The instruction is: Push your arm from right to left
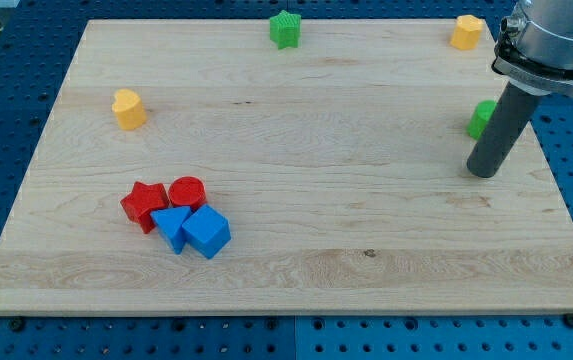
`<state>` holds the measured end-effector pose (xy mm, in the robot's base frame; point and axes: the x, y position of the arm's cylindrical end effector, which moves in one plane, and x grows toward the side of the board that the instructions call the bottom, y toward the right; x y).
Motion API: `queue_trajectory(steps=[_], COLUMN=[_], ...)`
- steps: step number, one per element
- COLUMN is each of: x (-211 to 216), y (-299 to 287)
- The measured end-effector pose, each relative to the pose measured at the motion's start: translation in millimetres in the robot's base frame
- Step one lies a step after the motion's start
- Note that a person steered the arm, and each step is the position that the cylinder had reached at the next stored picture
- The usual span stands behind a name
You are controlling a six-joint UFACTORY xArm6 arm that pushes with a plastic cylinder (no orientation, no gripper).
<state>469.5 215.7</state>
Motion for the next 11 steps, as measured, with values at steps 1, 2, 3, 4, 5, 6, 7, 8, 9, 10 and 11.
queue_trajectory(steps=[1, 2, 3, 4, 5, 6, 7, 8, 9, 10, 11], x=[-4, -9, -9, -9, -9, -9, -9, -9, -9, -3, 33], y=[-3, -66, -129, -185, -246, -294, -336, -346, -362, -412, -421])
